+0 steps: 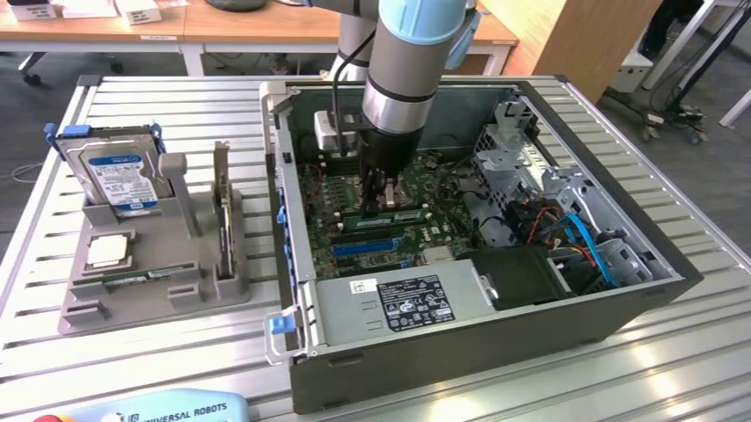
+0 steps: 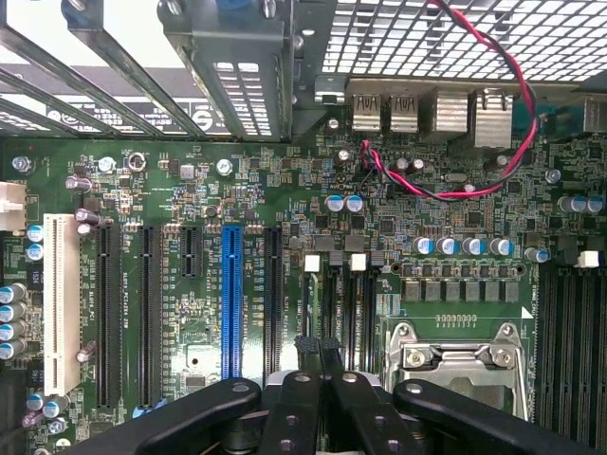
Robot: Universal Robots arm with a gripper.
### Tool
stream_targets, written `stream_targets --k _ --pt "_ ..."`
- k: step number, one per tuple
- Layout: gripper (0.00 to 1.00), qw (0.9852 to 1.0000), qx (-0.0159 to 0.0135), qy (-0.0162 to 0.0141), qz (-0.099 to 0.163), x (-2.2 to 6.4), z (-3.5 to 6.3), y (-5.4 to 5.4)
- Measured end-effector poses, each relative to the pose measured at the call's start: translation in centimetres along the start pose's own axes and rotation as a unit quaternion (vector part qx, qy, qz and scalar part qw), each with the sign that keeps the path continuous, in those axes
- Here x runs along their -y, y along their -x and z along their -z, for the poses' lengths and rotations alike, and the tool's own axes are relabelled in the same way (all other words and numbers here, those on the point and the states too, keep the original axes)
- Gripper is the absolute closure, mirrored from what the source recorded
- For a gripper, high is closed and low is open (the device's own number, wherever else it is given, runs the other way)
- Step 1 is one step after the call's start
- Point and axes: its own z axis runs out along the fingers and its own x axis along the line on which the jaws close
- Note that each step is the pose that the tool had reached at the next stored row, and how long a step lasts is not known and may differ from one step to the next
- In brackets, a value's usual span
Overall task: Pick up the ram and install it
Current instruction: 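Press down the ram until it locks into place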
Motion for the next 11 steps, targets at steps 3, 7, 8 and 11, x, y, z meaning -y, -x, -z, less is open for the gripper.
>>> stream_targets --k 3,7,8,11 --pt "0.9 1.0 0.0 0.0 0.0 0.0 -0.02 0.0" --pt "0.9 1.0 0.0 0.0 0.0 0.0 -0.05 0.0" --pt "0.9 1.0 0.0 0.0 0.0 0.0 -0.05 0.0" --pt "0.9 1.0 0.0 0.0 0.0 0.0 -0.06 0.0"
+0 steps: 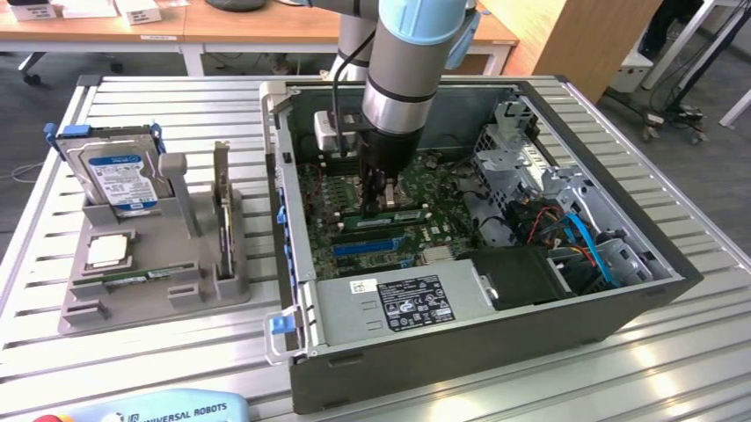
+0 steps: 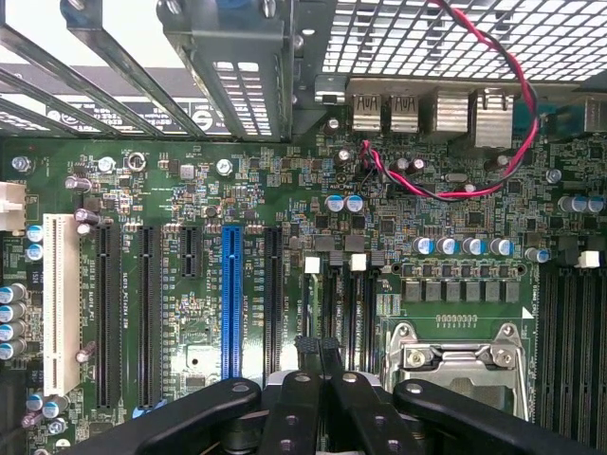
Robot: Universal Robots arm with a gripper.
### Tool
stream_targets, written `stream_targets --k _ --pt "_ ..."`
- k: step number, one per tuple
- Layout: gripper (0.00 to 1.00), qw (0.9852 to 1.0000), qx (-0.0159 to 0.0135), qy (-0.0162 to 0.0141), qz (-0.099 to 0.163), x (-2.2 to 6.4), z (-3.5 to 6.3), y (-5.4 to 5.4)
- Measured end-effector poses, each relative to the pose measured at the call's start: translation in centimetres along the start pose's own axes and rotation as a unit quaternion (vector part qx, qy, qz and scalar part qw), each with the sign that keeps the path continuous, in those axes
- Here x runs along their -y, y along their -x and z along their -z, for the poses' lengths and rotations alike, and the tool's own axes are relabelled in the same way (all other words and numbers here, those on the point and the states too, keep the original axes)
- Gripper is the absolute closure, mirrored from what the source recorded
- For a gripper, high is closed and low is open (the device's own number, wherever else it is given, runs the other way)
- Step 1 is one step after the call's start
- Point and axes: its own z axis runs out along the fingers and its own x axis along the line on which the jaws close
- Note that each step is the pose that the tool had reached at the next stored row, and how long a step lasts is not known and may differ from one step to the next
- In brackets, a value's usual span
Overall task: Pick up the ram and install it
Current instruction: 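Press down the ram until it locks into place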
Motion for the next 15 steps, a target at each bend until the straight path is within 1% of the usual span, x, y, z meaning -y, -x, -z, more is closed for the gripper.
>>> stream_targets --k 11,13,15 --pt "0.9 1.0 0.0001 -0.0001 0.0 0.0 0.0 0.01" --pt "0.9 1.0 0.0007 -0.0006 0.0 0.01 0.17 0.03" --pt "0.9 1.0 0.0 0.0 0.0 -0.02 0.54 0.01"
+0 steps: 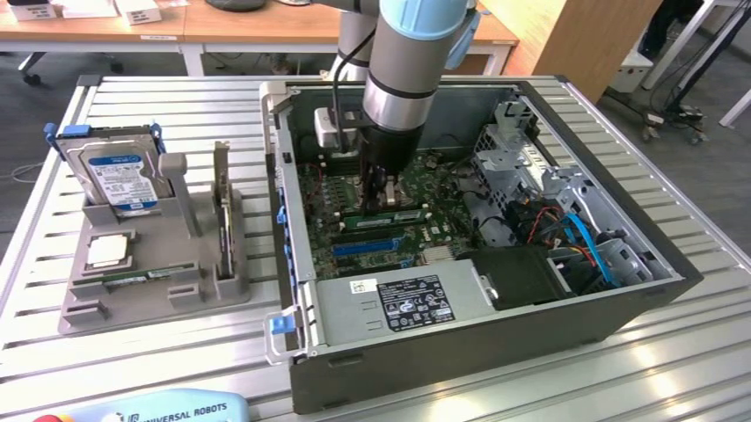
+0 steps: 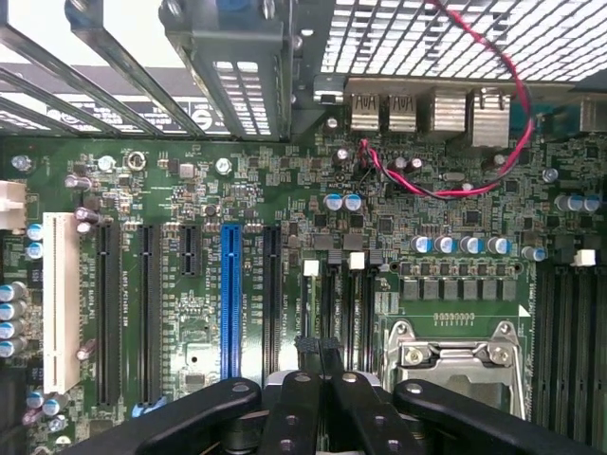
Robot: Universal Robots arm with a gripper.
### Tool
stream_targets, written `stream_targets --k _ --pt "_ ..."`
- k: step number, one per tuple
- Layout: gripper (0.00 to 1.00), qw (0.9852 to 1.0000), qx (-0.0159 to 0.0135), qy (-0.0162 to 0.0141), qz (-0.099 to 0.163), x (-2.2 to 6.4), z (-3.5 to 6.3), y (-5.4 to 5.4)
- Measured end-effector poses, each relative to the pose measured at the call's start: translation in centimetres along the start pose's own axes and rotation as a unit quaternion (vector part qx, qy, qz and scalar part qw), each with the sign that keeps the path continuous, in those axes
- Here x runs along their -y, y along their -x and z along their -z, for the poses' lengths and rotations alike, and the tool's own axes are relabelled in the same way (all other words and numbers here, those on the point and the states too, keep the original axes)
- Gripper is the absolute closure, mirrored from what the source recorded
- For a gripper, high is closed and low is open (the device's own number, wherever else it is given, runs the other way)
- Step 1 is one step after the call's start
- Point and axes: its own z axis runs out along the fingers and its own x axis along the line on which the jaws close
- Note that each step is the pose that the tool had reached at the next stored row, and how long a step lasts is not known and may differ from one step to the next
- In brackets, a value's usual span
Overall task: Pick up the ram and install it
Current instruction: 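Press down the ram until it locks into place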
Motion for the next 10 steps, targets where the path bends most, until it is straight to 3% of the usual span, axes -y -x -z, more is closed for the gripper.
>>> stream_targets --k 10 --pt "0.9 1.0 0.0 0.0 0.0 -0.07 1.81 0.1"
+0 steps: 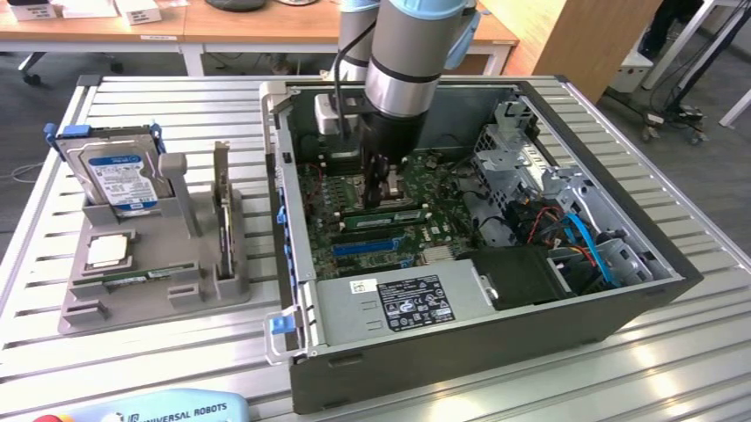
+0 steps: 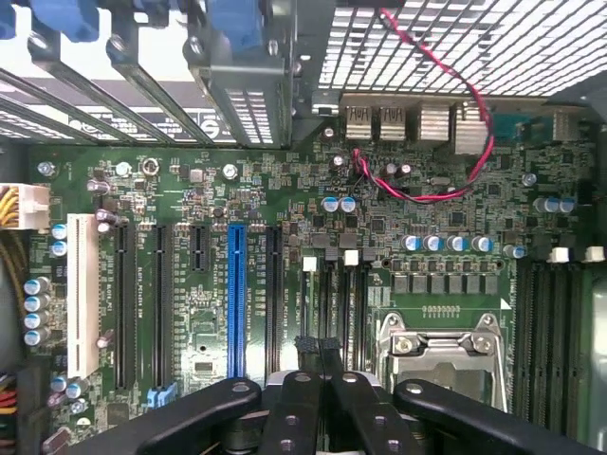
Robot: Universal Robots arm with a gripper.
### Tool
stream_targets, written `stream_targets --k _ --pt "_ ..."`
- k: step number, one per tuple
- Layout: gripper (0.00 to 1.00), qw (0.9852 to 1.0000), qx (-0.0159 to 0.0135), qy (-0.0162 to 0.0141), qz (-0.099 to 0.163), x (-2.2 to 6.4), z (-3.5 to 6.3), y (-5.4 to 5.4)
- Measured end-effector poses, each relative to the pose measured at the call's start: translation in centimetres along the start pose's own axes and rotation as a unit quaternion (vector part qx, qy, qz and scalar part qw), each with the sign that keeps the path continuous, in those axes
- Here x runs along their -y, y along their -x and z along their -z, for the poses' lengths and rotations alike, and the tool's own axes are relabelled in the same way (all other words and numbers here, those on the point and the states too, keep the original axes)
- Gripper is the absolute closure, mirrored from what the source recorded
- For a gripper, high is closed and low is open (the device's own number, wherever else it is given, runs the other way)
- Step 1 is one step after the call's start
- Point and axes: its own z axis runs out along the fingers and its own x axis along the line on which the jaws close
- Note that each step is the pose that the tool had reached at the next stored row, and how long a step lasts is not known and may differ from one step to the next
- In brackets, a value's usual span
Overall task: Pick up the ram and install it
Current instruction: 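Press down the ram until it locks into place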
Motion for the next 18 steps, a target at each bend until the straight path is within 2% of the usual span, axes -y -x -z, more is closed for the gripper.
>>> stream_targets --k 3,10,12,15,18 --pt "0.9 1.0 0.0 0.0 0.0 -0.02 0.43 0.0" --pt "0.9 1.0 -0.0001 0.0001 0.0 0.12 0.49 0.0" --pt "0.9 1.0 0.0 0.0 0.0 0.52 0.5 0.0" --pt "0.9 1.0 0.0 0.0 0.0 1.66 0.54 0.0" --pt "0.9 1.0 0.0 0.0 0.0 2.28 0.56 0.0"
